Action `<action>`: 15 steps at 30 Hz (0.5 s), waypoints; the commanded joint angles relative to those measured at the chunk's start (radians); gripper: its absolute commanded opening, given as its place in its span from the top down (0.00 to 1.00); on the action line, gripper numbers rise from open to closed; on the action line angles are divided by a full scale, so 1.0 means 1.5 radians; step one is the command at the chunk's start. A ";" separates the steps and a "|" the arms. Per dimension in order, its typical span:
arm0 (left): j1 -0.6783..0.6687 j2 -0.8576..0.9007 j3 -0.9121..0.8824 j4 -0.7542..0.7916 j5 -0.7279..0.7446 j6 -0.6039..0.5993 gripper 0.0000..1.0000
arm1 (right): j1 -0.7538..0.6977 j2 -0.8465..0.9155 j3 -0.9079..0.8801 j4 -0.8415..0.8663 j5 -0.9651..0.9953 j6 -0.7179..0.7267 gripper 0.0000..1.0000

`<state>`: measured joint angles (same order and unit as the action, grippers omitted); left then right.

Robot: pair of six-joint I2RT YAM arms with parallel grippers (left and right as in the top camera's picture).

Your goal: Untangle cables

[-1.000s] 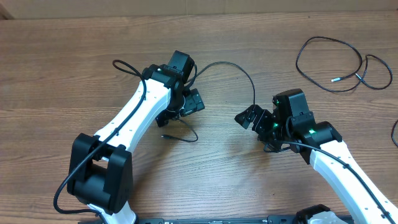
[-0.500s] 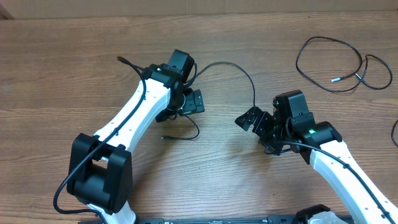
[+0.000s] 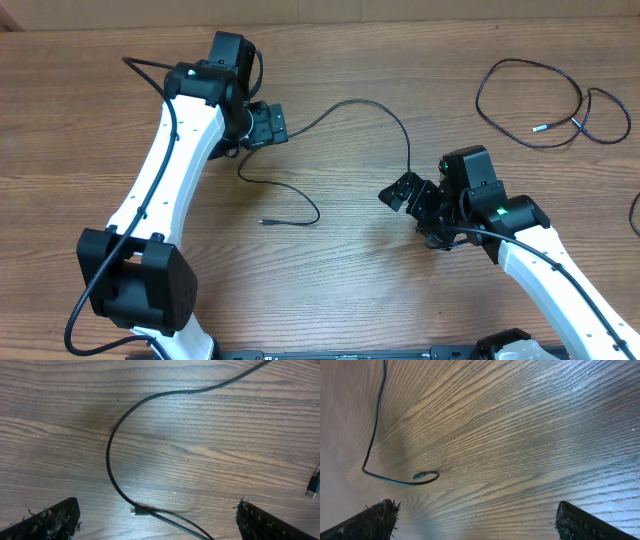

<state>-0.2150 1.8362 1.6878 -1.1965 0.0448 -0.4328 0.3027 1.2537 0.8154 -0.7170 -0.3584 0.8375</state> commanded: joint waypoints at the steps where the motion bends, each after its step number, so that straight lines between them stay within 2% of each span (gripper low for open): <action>1: -0.001 0.005 0.010 -0.001 -0.007 0.019 0.01 | 0.003 0.000 0.002 0.003 0.006 0.000 0.00; 15: -0.028 0.005 0.009 0.063 -0.007 0.018 0.00 | 0.003 0.000 0.002 0.003 0.006 0.000 0.00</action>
<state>-0.2287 1.8362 1.6878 -1.1137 0.0471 -0.4187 0.3031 1.2537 0.8154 -0.7162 -0.3584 0.8371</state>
